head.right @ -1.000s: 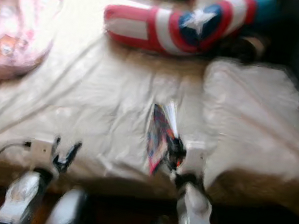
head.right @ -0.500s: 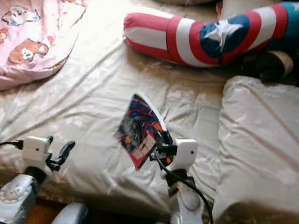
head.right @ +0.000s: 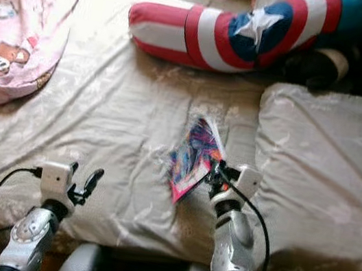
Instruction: Clean up the room
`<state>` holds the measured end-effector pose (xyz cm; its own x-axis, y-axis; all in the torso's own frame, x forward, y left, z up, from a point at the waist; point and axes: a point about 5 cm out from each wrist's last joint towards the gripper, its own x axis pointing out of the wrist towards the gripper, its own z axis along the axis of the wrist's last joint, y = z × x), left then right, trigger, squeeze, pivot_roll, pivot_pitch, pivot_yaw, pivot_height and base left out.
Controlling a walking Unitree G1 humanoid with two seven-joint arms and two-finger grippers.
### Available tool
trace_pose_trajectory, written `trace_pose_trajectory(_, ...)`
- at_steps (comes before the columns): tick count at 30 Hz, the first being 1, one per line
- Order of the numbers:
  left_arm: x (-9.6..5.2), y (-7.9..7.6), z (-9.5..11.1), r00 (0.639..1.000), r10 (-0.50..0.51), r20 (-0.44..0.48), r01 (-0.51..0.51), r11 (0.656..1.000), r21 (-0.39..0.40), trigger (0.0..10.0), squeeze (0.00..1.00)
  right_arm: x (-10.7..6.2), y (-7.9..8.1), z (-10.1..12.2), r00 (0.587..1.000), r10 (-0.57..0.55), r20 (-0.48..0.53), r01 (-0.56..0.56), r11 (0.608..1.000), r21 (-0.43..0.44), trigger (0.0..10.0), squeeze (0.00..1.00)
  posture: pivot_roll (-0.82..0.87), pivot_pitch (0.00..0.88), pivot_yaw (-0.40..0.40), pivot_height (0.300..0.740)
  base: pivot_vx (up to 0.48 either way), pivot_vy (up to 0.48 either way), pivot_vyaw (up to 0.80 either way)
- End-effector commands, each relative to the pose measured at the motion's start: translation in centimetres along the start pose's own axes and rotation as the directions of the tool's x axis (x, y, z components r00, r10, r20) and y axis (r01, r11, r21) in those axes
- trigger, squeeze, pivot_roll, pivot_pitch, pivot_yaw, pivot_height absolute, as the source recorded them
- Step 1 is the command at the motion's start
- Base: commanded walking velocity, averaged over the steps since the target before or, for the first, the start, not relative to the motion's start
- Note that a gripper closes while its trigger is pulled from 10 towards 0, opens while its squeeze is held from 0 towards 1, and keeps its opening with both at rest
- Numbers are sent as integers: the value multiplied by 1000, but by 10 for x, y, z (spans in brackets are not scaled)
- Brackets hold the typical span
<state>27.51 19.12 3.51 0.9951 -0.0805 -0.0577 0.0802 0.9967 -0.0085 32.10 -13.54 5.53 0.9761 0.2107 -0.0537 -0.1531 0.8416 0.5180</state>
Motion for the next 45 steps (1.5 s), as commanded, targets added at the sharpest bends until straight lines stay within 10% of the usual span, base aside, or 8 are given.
trace_pose_trajectory(1, -7, 5, -4, 1000, 6, -21, -5, 1000, 15, 10000, 0, 14, 14, 12, 997, 48, 58, -54, 993, 100, 10000, 0, 52, 272, -5, 646, 0, 0, 0)
trace_pose_trajectory(6, -16, 11, -4, 1000, 9, -26, -8, 999, 36, 10000, 0, 31, 19, 35, 982, 17, 190, -95, 907, 410, 10000, 0, 92, 299, 13, 646, 0, 0, 0)
trace_pose_trajectory(13, -31, 19, -3, 999, 14, -33, -11, 997, 70, 10000, 0, 34, 6, 42, 974, -42, 223, -87, 840, 536, 10000, 0, 160, 323, 36, 646, 0, 0, 0)
trace_pose_trajectory(18, -48, 24, -6, 998, 6, -67, 0, 996, 92, 10000, 0, -1, -48, 5, 931, -365, 15, 280, 740, 611, 10000, 0, 188, 356, 59, 646, 0, 0, 0)
trace_pose_trajectory(26, -68, 20, -9, 994, -17, -112, 28, 995, 100, 10000, 0, -41, -79, -30, 804, -574, -154, 537, 591, 602, 10000, 0, 195, 396, 80, 646, 0, 0, 0)
trace_pose_trajectory(44, -72, 18, -8, 988, -27, -153, 44, 993, 112, 10000, 0, -38, -73, -34, 802, -570, -177, 548, 585, 598, 10000, 0, 195, 398, 82, 646, 0, 0, 0)
trace_pose_trajectory(45, -72, 18, -8, 988, -27, -155, 45, 993, 110, 10000, 0, -38, -73, -34, 802, -570, -179, 549, 585, 596, 10000, 208, 195, 397, 82, 646, 0, 0, 0)
